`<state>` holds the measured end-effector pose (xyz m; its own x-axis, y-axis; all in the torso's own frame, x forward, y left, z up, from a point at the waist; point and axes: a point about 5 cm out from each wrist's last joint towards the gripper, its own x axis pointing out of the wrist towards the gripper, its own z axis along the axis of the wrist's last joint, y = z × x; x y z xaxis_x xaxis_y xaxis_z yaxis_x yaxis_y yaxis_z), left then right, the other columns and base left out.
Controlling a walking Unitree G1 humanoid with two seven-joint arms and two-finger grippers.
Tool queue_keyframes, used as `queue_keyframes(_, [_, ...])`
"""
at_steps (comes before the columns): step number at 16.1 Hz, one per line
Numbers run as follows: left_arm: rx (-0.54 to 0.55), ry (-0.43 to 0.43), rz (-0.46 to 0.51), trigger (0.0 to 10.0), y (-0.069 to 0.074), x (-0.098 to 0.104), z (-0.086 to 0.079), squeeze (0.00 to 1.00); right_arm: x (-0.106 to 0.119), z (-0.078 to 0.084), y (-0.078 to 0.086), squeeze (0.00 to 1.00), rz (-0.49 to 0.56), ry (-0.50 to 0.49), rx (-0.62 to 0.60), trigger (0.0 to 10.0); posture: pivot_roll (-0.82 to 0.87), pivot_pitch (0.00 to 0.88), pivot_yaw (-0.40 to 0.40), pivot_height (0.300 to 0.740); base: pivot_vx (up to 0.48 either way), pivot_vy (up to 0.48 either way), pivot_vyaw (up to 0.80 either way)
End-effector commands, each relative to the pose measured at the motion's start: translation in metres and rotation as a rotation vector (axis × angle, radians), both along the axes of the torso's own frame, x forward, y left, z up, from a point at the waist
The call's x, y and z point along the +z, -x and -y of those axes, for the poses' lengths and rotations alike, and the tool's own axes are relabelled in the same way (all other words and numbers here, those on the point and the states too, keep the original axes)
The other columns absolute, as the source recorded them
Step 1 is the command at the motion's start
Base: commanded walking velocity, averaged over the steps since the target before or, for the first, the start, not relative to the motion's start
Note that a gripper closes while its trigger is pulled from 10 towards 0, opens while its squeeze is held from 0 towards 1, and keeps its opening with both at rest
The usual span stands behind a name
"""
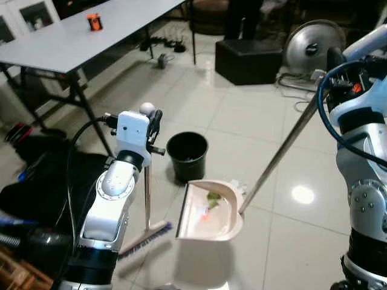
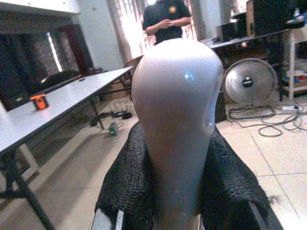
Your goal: Sweep floor
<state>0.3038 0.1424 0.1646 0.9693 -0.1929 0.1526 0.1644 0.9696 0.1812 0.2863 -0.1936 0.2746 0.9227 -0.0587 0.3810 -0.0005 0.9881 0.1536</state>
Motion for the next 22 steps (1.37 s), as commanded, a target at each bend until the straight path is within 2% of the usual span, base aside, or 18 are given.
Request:
queue_keyframes(1, [-0.01, -0.008, 0.055, 10.0, -0.0001, 0.0103, 0.0004, 0.0, 0.0114, 0.0027, 0.0014, 0.0, 0.049, -0.003, -0.008, 10.0, -0.03, 0.0, 0.073, 0.74, 0.375, 0.0, 0.0])
queue_keyframes(9, [-0.002, -0.006, 0.053, 10.0, 0.0021, 0.0091, -0.0016, 0.0, 0.0161, -0.0008, -0.0034, 0.0, 0.054, 0.029, 0.016, 10.0, -0.03, 0.0, 0.06, 0.74, 0.41, 0.0, 0.0])
queue_keyframes(13, [0.01, -0.002, 0.051, 10.0, 0.0041, 0.0078, -0.0038, 0.0, 0.0186, -0.0018, -0.0061, 0.0, 0.065, 0.018, 0.022, 10.0, -0.02, 0.0, 0.046, 0.74, 0.437, 0.0, 0.68])
queue_keyframes(16, [0.013, -0.002, 0.05, 10.0, 0.0033, 0.0077, -0.0042, 0.0, 0.02, -0.0015, -0.0066, 0.0, 0.068, 0.031, 0.026, 10.0, -0.03, 0.0, 0.049, 0.74, 0.437, 0.0, 0.0])
queue_keyframes(22, [0.015, -0.004, 0.047, 10.0, 0.0032, 0.0068, -0.0053, 0.0, 0.0195, 0.0007, -0.0057, 0.0, 0.08, -0.02, 0.016, 10.0, -0.03, 0.0, 0.052, 0.74, 0.437, 0.0, 0.0])
